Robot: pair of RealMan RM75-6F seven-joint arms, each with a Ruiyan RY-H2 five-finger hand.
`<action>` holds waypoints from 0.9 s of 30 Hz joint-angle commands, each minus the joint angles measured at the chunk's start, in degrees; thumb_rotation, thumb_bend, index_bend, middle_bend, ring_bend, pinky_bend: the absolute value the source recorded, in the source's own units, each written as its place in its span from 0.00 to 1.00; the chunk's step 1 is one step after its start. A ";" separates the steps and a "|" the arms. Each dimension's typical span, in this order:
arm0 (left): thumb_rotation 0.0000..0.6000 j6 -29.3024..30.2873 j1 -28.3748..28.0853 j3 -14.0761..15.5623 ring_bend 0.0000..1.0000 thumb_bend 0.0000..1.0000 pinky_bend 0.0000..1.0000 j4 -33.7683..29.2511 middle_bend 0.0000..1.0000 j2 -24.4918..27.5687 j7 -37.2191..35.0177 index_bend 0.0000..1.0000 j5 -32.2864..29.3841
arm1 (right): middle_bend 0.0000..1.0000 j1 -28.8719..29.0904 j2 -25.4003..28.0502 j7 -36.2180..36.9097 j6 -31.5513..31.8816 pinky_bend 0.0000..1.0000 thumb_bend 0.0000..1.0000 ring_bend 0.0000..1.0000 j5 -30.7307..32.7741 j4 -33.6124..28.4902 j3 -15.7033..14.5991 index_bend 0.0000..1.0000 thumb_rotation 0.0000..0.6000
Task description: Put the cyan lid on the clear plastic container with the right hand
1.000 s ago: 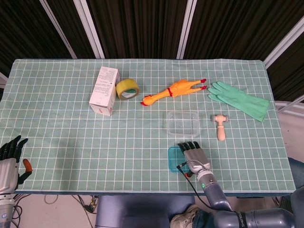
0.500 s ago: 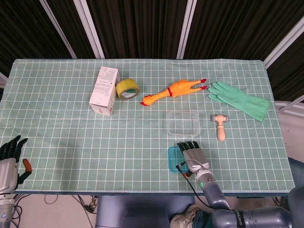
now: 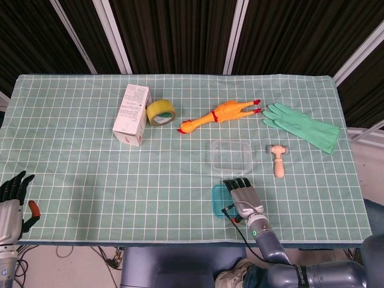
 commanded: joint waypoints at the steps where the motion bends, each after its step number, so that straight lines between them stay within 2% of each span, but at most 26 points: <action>1: 1.00 -0.04 -0.01 0.00 0.00 0.74 0.00 -0.02 0.00 0.03 0.00 0.12 -0.04 | 0.42 -0.13 0.19 0.87 -0.32 0.00 0.17 0.08 -0.18 -0.20 0.18 0.00 1.00; 16: 1.00 -0.07 -0.03 -0.04 0.00 0.74 0.00 -0.11 0.00 0.04 -0.01 0.12 -0.20 | 0.47 -1.39 2.07 5.42 -1.42 0.00 0.17 0.11 -3.86 -1.65 -0.37 0.00 1.00; 27: 1.00 -0.08 -0.03 -0.07 0.00 0.74 0.00 -0.18 0.00 0.09 -0.12 0.12 -0.25 | 0.48 -1.87 0.40 5.66 -0.42 0.00 0.17 0.12 -7.94 0.68 -1.36 0.00 1.00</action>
